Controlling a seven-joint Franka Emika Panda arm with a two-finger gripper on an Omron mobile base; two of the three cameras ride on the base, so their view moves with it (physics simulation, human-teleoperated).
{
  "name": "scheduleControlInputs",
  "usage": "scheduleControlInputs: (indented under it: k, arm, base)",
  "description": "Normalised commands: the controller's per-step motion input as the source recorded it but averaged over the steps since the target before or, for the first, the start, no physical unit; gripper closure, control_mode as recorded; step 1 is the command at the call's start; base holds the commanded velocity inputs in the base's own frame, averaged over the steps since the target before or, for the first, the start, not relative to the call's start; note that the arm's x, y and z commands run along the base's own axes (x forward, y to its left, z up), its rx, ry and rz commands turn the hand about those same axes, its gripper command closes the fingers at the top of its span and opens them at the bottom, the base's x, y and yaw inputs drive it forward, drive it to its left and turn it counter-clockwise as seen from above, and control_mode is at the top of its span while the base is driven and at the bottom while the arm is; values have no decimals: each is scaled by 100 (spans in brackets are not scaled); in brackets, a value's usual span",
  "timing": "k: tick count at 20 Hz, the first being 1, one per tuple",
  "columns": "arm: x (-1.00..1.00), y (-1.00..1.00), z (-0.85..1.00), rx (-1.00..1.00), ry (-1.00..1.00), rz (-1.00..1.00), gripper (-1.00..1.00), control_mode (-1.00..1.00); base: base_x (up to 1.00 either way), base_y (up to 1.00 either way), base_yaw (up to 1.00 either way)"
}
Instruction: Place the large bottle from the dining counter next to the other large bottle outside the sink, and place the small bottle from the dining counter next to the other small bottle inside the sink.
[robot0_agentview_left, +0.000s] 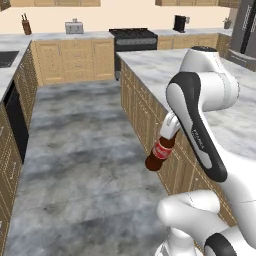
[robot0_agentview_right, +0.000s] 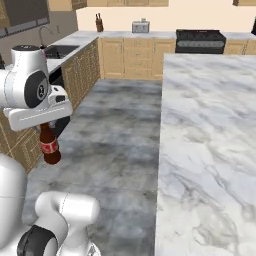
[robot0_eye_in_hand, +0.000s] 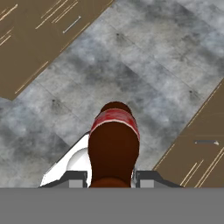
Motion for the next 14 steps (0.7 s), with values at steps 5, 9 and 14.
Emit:
scheduleControlInputs:
  k: [5, 9, 14]
  arm:
    - [0, 0, 0, 0, 0, 0, 100, 100]
    - [0, 0, 0, 0, 0, 0, 100, 100]
    - [0, 0, 0, 0, 0, 0, 100, 100]
  base:
    - [100, 35, 2]
    - [100, 33, 13]
    - [100, 32, 17]
